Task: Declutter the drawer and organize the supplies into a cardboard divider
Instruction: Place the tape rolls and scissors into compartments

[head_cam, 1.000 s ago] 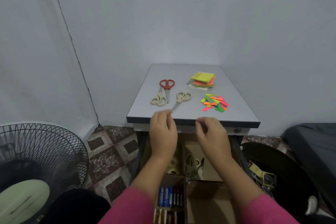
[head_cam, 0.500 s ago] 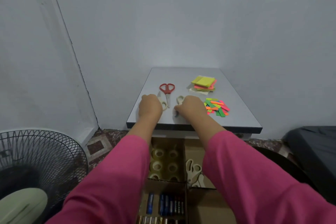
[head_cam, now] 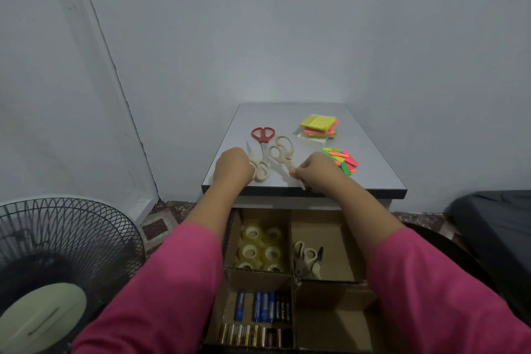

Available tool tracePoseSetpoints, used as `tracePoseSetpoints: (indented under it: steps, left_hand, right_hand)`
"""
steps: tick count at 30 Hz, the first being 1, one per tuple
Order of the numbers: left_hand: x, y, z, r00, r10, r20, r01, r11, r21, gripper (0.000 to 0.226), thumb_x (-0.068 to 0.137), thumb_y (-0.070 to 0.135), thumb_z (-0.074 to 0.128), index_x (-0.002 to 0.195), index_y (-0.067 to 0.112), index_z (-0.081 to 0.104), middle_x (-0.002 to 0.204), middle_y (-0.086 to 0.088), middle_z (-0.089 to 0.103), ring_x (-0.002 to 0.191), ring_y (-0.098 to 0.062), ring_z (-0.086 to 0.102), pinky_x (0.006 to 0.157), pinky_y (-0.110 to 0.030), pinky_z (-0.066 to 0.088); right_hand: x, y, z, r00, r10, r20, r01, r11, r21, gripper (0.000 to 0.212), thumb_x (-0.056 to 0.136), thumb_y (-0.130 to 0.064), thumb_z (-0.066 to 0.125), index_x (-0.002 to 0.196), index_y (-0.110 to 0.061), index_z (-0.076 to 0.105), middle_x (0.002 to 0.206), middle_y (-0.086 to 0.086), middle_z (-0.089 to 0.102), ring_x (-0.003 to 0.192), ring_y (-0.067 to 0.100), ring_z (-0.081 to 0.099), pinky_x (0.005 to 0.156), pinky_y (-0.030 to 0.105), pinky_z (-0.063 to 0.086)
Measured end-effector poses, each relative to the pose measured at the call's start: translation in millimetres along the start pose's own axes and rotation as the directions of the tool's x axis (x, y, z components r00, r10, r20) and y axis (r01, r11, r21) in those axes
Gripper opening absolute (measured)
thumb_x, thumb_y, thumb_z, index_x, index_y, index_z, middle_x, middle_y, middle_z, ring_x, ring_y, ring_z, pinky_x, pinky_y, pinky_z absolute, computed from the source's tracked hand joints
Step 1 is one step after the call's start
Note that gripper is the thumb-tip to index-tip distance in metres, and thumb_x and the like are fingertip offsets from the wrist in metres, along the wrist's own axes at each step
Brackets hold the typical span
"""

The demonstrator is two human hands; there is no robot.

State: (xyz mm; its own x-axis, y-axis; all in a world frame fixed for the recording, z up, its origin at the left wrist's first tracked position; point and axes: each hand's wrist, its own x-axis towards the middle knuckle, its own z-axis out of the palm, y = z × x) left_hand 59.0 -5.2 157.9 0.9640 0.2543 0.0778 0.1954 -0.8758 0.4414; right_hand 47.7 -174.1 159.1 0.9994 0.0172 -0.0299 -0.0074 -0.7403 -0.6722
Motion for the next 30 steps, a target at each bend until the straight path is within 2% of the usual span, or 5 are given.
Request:
tracePoseSetpoints:
  steps: [3, 7, 11, 25, 30]
  left_hand:
    - [-29.8, -0.3, 8.5, 0.987, 0.127, -0.094, -0.141, 0.977, -0.159, 0.017, 0.091, 0.012, 0.052, 0.075, 0.007, 0.050, 0.075, -0.007, 0.052, 0.064, -0.017, 0.049, 0.049, -0.025, 0.035]
    - [-82.0, -9.5, 38.2, 0.927, 0.298, -0.229, -0.361, 0.873, -0.328, 0.011, 0.095, 0.022, 0.053, 0.088, 0.013, 0.052, 0.087, 0.002, 0.051, 0.072, -0.012, 0.052, 0.061, -0.028, 0.045]
    - [-109.7, -29.9, 83.6, 0.856, 0.480, -0.193, -0.516, 0.819, -0.251, 0.007, 0.096, 0.024, 0.052, 0.094, 0.018, 0.052, 0.090, 0.007, 0.047, 0.069, -0.008, 0.051, 0.059, -0.026, 0.046]
    - [-112.5, -38.6, 120.0, 0.814, 0.561, -0.152, -0.579, 0.805, -0.132, 0.021, 0.096, 0.020, 0.048, 0.112, 0.015, 0.060, 0.099, 0.004, 0.052, 0.079, -0.006, 0.046, 0.063, -0.014, 0.033]
    - [-116.5, -36.7, 120.6, 0.798, 0.582, -0.157, -0.599, 0.795, -0.097, 0.014, 0.089, 0.012, 0.061, 0.102, 0.012, 0.064, 0.091, 0.002, 0.055, 0.068, -0.006, 0.047, 0.053, -0.008, 0.027]
  right_hand:
    - [-32.3, 21.9, -12.0, 0.994, -0.103, 0.034, 0.096, 0.980, 0.173, 0.026, 0.092, -0.028, 0.061, 0.079, -0.006, 0.065, 0.063, 0.003, 0.058, 0.057, 0.012, 0.053, 0.056, 0.023, 0.043]
    - [-71.2, 64.8, -16.5, 0.980, -0.135, 0.147, 0.098, 0.967, 0.236, 0.020, 0.092, -0.025, 0.060, 0.084, -0.008, 0.065, 0.065, -0.002, 0.061, 0.054, 0.003, 0.053, 0.058, 0.020, 0.043]
    - [-91.6, 108.3, -7.4, 0.961, -0.059, 0.271, 0.011, 0.984, 0.176, 0.015, 0.091, -0.020, 0.062, 0.089, -0.006, 0.066, 0.067, -0.001, 0.061, 0.046, -0.003, 0.050, 0.049, 0.012, 0.040]
    - [-74.7, 142.5, 11.9, 0.906, 0.202, 0.373, -0.222, 0.975, 0.013, 0.005, 0.086, -0.007, 0.067, 0.089, -0.011, 0.068, 0.081, 0.003, 0.068, 0.070, 0.010, 0.065, 0.057, 0.016, 0.049]
    - [-60.8, 136.7, 22.9, 0.873, 0.362, 0.327, -0.233, 0.898, -0.373, 0.020, 0.086, -0.016, 0.069, 0.105, -0.011, 0.068, 0.109, 0.006, 0.066, 0.101, 0.019, 0.063, 0.083, 0.027, 0.050]
